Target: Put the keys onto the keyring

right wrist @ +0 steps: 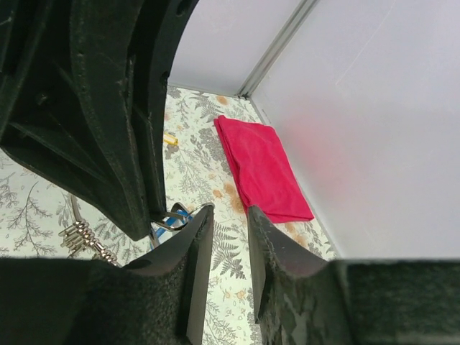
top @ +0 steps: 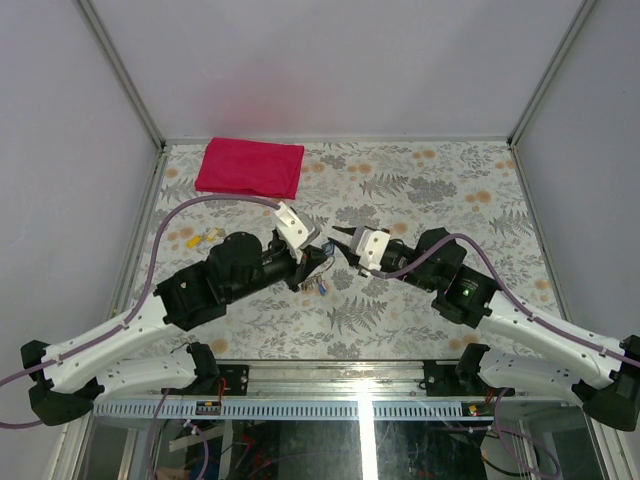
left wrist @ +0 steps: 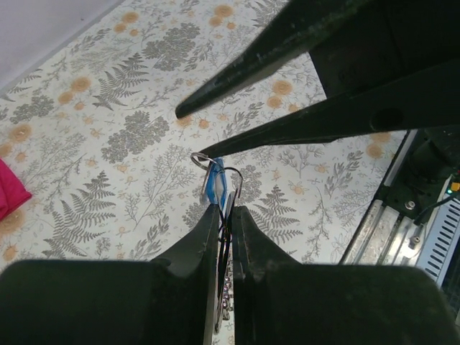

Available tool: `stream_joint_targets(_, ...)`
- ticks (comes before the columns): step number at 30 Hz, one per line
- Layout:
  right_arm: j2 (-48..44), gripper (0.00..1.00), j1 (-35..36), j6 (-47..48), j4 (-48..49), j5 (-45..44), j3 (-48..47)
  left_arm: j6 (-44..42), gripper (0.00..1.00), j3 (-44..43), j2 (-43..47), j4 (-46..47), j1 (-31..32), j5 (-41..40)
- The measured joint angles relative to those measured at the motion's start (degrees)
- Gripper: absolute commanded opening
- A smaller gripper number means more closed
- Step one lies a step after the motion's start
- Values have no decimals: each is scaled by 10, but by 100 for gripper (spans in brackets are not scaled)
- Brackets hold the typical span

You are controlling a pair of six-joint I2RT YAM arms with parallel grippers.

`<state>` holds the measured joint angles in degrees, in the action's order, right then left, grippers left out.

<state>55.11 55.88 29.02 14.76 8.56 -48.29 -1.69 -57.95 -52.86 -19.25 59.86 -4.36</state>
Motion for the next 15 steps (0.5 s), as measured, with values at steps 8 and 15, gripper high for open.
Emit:
stream_joint_targets(8, -34, 47, 0, -15, -65, -5, -8, 30, 0, 32, 26, 1, 1, 17)
stream_joint_targets(15, -118, 49, 0, -46, -106, -15, -6, 50, 0, 37, 29, -8, 1, 29)
